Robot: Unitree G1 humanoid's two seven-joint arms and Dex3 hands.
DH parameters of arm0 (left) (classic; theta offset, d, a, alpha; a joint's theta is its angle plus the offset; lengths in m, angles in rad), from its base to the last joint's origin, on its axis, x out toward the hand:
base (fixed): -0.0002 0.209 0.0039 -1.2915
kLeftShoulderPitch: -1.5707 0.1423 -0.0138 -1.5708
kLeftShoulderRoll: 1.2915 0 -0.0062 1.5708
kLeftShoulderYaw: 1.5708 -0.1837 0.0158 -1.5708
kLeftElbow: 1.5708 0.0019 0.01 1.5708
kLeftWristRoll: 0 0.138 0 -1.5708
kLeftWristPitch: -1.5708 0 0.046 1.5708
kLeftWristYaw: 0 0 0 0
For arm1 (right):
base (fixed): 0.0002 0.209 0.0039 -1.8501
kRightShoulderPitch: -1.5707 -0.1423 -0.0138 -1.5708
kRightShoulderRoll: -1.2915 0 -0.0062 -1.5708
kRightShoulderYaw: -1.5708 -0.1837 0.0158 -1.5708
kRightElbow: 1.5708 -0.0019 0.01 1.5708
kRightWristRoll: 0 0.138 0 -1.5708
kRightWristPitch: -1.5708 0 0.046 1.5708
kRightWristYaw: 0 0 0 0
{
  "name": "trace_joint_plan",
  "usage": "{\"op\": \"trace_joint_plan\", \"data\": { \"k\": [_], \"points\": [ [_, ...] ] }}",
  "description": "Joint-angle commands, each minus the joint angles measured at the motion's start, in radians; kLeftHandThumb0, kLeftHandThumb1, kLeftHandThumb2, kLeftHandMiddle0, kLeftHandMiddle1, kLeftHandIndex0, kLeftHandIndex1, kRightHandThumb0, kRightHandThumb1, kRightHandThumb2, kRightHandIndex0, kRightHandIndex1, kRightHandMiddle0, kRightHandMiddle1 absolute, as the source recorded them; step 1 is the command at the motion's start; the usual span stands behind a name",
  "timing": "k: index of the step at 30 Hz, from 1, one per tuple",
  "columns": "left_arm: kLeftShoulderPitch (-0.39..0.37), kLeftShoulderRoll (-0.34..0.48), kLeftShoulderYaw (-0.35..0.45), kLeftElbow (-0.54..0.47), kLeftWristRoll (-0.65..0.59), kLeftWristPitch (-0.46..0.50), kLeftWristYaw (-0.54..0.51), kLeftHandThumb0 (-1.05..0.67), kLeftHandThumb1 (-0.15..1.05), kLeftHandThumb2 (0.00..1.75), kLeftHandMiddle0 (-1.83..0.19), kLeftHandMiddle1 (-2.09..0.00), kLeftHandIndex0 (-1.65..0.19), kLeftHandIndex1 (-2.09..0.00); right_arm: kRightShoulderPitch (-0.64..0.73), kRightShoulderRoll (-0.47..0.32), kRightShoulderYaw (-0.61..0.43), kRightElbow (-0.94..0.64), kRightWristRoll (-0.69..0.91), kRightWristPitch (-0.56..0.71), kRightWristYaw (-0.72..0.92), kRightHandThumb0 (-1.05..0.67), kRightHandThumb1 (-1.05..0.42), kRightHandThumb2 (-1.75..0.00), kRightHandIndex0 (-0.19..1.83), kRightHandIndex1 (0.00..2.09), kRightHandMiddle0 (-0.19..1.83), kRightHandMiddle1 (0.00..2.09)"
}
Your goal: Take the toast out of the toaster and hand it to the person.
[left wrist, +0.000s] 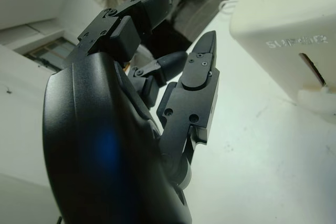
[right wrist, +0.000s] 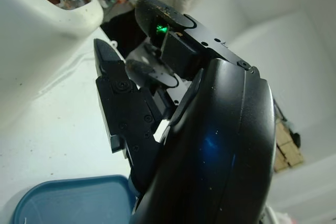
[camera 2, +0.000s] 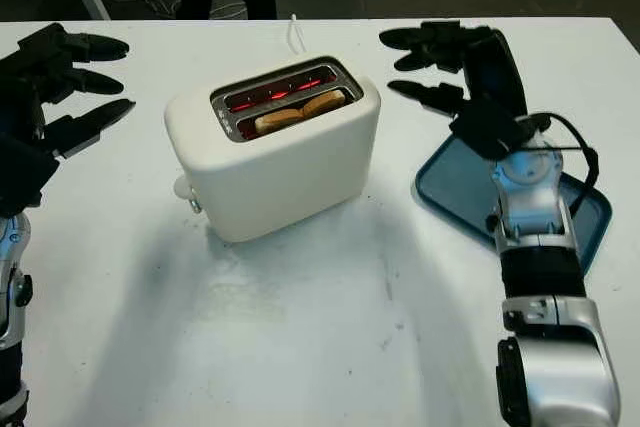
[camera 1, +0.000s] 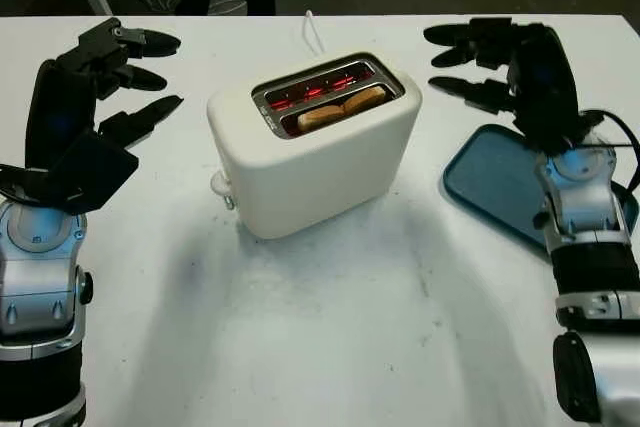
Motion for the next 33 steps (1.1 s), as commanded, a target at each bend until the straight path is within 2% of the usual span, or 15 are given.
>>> {"op": "trace_joint_plan", "data": {
  "k": [1, 7, 13, 23, 33],
  "points": [
    [0.009, 0.003, 0.007, -0.015, 0.003, 0.012, 0.005, -0.06, 0.92, 0.02, -0.44, -1.01, -0.48, -0.67, 0.016, 0.004, -0.016, -0.019, 0.025, 0.017, -0.001, -0.22, -0.81, 0.00, 0.68, 0.64, 0.93, 0.01],
    [0.017, -0.010, 0.003, -0.006, 0.004, -0.005, 0.012, -0.06, 0.92, 0.02, -0.47, -1.01, -0.49, -0.66, -0.001, -0.003, -0.013, 0.019, 0.013, -0.012, -0.002, -0.22, -0.81, 0.00, 0.73, 0.63, 0.94, 0.01],
    [0.022, -0.030, 0.005, -0.018, -0.007, 0.010, 0.016, -0.08, 0.92, 0.03, -0.46, -0.99, -0.49, -0.65, -0.007, 0.008, -0.001, -0.007, -0.004, 0.045, -0.015, -0.19, -0.80, 0.00, 0.74, 0.63, 0.94, 0.01],
    [0.032, -0.032, 0.006, -0.009, -0.007, -0.017, 0.017, -0.12, 0.92, 0.03, -0.48, -0.99, -0.50, -0.63, -0.005, 0.012, -0.002, 0.000, 0.003, 0.035, -0.007, -0.19, -0.80, 0.00, 0.75, 0.65, 0.95, 0.01],
    [0.035, -0.035, 0.006, -0.037, -0.004, 0.019, 0.015, -0.13, 0.92, 0.04, -0.46, -0.99, -0.49, -0.62, -0.005, 0.012, -0.001, -0.010, 0.001, 0.044, -0.008, -0.15, -0.80, 0.00, 0.74, 0.66, 0.94, 0.01]
  ]
}}
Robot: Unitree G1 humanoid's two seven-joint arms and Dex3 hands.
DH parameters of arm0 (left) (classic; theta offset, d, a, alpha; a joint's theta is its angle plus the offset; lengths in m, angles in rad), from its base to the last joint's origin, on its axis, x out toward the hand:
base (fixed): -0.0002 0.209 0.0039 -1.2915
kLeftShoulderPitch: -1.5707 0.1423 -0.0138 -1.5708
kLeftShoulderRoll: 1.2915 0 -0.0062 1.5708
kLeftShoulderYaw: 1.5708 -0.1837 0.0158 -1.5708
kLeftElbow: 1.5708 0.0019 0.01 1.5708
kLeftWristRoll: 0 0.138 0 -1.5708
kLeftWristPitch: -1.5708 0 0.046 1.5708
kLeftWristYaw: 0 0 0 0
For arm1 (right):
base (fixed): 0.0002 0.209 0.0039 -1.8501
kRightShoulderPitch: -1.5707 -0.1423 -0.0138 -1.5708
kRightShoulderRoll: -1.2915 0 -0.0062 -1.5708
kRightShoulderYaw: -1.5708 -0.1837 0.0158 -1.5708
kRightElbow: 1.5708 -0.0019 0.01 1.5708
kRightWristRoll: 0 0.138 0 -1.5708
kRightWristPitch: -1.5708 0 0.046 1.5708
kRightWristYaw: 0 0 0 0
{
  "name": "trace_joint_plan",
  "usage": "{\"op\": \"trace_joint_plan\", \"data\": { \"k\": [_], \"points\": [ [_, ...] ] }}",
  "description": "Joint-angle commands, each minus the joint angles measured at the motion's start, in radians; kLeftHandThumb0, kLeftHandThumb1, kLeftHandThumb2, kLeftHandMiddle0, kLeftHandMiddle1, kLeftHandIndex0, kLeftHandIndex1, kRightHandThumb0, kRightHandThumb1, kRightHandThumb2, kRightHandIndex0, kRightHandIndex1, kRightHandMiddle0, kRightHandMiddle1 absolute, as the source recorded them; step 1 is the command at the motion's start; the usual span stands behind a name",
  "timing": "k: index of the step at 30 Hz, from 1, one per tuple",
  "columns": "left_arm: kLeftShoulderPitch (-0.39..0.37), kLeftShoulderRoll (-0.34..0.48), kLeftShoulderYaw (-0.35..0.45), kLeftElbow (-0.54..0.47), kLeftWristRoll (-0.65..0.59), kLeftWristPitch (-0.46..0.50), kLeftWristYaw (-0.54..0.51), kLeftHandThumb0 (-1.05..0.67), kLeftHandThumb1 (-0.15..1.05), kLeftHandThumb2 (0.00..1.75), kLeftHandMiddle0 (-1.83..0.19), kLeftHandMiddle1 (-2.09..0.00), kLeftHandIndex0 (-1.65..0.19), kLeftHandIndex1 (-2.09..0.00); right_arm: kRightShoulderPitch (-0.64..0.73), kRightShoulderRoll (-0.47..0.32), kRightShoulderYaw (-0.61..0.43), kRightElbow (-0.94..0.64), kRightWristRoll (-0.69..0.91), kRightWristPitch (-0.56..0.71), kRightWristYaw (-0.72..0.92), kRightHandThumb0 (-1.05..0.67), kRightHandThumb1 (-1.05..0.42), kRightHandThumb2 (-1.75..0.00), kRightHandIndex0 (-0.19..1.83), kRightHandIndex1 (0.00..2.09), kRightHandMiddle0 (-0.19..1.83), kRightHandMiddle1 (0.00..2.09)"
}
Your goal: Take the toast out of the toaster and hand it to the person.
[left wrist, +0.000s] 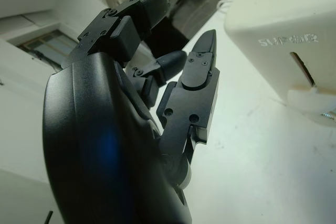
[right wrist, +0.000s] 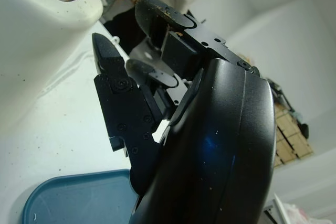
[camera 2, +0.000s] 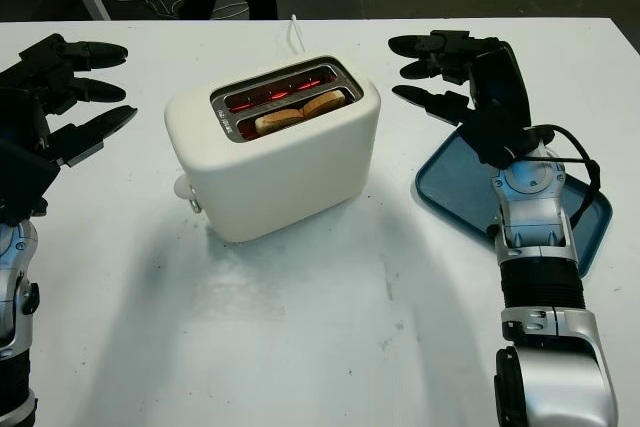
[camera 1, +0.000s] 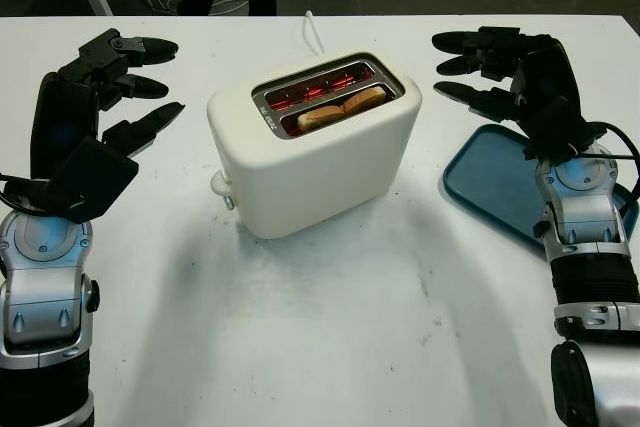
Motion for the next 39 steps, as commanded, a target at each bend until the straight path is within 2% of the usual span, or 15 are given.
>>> {"op": "trace_joint_plan", "data": {
  "k": [1, 7, 30, 39],
  "points": [
    [0.014, 0.000, 0.006, -0.023, 0.001, 0.021, 0.004, -0.12, 0.92, 0.04, -0.46, -0.99, -0.49, -0.61, -0.008, -0.001, 0.003, -0.018, 0.002, 0.012, -0.004, -0.15, -0.80, 0.00, 0.75, 0.66, 0.95, 0.01],
    [0.017, -0.004, 0.005, -0.040, 0.002, 0.042, 0.008, -0.12, 0.92, 0.04, -0.45, -0.98, -0.49, -0.60, -0.006, 0.001, 0.005, -0.030, 0.004, 0.023, -0.002, -0.12, -0.80, 0.00, 0.74, 0.66, 0.94, 0.00],
    [0.015, 0.003, 0.004, -0.016, -0.001, 0.002, 0.004, -0.10, 0.92, 0.04, -0.47, -0.99, -0.52, -0.58, -0.005, 0.004, 0.006, -0.048, 0.014, 0.045, 0.002, -0.14, -0.80, 0.00, 0.72, 0.69, 0.94, 0.00],
    [0.012, -0.002, 0.004, -0.025, -0.009, 0.022, 0.001, -0.11, 0.92, 0.03, -0.47, -0.99, -0.52, -0.58, -0.006, 0.003, 0.007, -0.046, 0.016, 0.042, 0.006, -0.10, -0.80, 0.00, 0.71, 0.71, 0.94, 0.00]
  ]
}}
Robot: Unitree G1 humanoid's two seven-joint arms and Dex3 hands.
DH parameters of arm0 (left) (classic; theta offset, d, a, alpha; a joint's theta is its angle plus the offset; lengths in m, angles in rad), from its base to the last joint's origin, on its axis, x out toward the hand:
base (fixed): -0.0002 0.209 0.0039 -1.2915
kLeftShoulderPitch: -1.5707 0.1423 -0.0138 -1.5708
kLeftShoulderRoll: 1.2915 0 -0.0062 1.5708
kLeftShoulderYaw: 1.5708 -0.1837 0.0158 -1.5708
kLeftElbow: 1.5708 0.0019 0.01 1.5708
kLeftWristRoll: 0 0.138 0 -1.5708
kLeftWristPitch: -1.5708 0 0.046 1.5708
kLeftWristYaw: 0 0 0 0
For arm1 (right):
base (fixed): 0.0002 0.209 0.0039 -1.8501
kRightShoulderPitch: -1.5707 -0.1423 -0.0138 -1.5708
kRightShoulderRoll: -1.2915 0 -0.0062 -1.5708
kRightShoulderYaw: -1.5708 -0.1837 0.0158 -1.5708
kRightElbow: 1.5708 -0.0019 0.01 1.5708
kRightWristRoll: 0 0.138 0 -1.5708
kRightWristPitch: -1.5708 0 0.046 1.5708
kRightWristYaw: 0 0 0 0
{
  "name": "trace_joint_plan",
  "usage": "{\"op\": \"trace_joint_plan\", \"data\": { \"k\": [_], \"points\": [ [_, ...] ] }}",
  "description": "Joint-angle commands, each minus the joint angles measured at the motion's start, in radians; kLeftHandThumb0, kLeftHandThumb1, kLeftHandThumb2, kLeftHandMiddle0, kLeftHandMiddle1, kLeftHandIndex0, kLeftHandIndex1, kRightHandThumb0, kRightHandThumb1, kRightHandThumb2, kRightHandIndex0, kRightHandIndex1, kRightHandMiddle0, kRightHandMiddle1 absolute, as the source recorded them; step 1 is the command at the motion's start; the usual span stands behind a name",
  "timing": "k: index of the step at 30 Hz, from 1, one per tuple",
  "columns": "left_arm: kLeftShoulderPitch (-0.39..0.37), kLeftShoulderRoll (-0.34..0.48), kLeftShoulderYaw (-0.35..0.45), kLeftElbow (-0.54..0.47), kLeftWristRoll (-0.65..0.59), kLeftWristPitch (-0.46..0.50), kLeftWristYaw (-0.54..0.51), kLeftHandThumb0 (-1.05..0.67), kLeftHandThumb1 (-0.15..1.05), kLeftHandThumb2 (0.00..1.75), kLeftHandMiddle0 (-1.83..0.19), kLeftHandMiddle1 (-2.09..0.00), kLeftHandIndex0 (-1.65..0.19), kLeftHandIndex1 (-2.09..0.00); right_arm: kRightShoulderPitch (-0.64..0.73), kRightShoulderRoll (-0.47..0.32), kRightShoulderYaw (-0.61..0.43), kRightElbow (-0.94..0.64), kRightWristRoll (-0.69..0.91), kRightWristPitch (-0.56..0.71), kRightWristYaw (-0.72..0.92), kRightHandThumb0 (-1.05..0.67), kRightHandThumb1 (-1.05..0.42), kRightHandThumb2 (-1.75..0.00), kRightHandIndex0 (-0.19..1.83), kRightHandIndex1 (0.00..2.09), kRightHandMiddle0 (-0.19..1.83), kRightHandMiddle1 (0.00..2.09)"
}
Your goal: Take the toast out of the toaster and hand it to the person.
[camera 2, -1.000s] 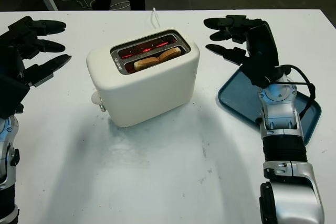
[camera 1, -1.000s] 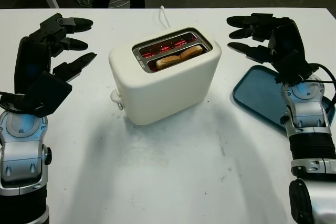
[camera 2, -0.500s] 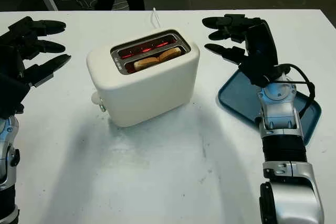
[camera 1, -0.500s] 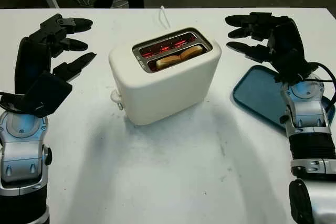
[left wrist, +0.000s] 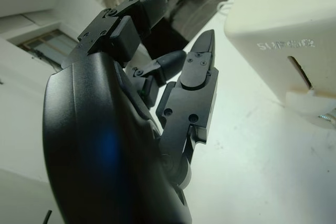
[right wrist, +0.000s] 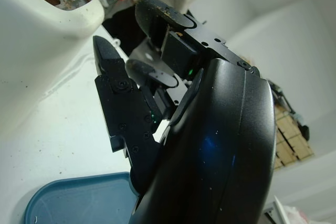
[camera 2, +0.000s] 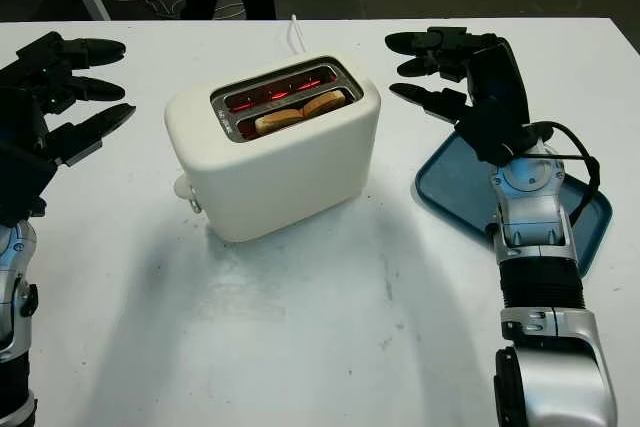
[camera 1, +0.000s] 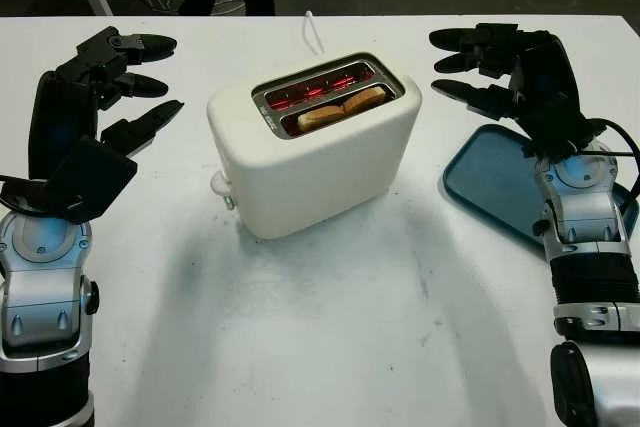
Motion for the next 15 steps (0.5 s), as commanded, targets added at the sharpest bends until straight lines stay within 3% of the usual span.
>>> {"op": "trace_joint_plan", "data": {
  "k": [1, 15],
  "points": [
    [0.010, 0.001, 0.005, -0.008, -0.006, 0.002, -0.001, -0.10, 0.92, 0.04, -0.47, -0.99, -0.52, -0.58, -0.006, 0.002, -0.002, -0.014, 0.014, 0.012, 0.003, -0.10, -0.80, 0.00, 0.71, 0.71, 0.94, 0.00],
    [0.004, 0.005, 0.000, 0.005, 0.002, -0.018, 0.001, -0.08, 0.92, 0.03, -0.48, -1.00, -0.53, -0.58, -0.007, 0.001, 0.001, -0.024, 0.004, 0.022, -0.004, -0.10, -0.80, 0.00, 0.70, 0.73, 0.94, 0.00]
  ]
}}
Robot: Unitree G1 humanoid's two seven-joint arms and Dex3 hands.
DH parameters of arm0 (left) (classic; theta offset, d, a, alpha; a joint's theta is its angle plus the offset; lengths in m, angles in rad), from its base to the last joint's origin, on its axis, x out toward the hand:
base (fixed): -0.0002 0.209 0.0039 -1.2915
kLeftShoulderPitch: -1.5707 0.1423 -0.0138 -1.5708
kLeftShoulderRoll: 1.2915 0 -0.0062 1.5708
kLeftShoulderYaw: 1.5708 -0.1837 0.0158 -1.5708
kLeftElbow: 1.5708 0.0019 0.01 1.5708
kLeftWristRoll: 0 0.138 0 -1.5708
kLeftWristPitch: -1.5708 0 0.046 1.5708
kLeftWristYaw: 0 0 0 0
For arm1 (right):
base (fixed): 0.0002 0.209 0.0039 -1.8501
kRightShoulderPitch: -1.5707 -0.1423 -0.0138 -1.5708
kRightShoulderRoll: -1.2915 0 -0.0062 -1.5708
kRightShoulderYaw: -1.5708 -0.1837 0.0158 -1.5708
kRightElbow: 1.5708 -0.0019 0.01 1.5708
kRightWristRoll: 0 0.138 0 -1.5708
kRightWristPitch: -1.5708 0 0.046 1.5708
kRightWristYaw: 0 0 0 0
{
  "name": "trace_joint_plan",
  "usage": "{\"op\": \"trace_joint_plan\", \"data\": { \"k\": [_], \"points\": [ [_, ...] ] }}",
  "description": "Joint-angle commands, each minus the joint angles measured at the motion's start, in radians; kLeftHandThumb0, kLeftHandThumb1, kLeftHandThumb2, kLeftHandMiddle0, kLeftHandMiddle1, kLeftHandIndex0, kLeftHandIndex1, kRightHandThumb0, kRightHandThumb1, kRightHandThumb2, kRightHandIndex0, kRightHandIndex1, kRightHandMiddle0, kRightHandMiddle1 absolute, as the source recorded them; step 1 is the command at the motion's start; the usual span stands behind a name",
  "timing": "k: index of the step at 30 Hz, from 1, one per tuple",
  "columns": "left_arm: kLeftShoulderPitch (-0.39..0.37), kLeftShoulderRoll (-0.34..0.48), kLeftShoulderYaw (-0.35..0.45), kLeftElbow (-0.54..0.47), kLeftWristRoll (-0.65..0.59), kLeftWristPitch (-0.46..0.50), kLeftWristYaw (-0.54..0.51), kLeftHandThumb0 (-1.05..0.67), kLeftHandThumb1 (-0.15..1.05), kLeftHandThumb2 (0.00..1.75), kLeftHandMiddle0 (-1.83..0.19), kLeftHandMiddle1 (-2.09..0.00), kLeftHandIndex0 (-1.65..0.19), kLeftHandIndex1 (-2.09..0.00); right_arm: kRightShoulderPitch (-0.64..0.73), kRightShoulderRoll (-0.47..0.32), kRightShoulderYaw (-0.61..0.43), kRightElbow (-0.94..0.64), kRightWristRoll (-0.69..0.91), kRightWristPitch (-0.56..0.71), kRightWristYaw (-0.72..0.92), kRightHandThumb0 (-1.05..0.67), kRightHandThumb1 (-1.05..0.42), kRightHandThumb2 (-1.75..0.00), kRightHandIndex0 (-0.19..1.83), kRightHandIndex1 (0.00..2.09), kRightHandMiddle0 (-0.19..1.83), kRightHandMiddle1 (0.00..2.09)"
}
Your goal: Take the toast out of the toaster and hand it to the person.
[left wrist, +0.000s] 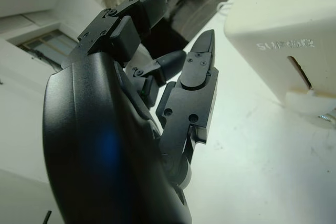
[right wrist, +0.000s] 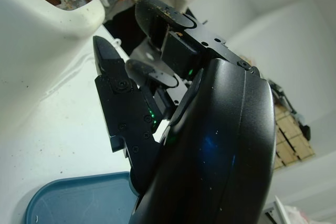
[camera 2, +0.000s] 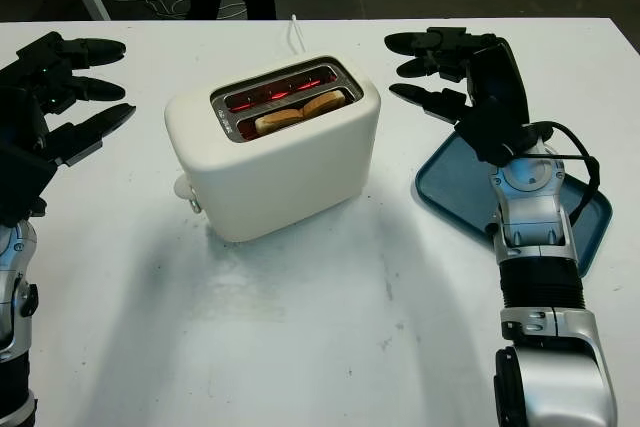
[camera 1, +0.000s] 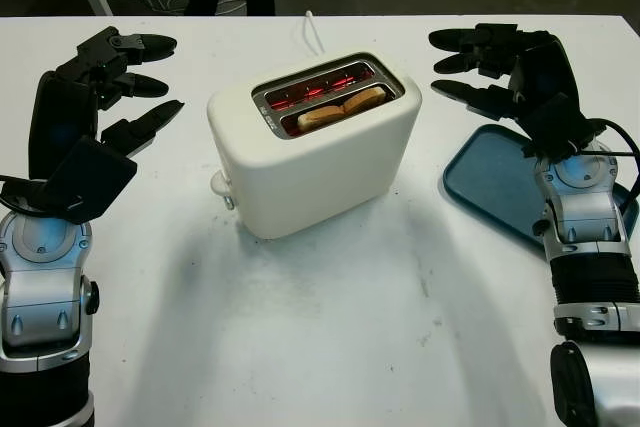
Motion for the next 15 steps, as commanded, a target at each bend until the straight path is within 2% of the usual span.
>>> {"op": "trace_joint_plan", "data": {
  "k": [1, 5, 15],
  "points": [
    [0.004, 0.006, 0.000, 0.003, 0.003, -0.016, 0.001, -0.09, 0.92, 0.03, -0.48, -1.00, -0.53, -0.58, -0.007, 0.001, -0.001, -0.015, 0.004, 0.007, -0.005, -0.11, -0.80, 0.00, 0.70, 0.73, 0.94, 0.00],
    [0.001, -0.001, 0.001, -0.008, -0.009, 0.008, -0.002, -0.10, 0.92, 0.04, -0.46, -1.00, -0.52, -0.58, -0.009, 0.002, -0.002, -0.012, 0.011, 0.006, -0.001, -0.11, -0.80, 0.00, 0.69, 0.73, 0.94, 0.00],
    [-0.002, 0.012, -0.003, -0.003, 0.008, -0.002, -0.003, -0.10, 0.92, 0.04, -0.47, -1.01, -0.53, -0.58, -0.011, 0.000, 0.001, -0.015, 0.007, -0.002, 0.000, -0.10, -0.80, 0.00, 0.69, 0.75, 0.94, 0.00]
  ]
}}
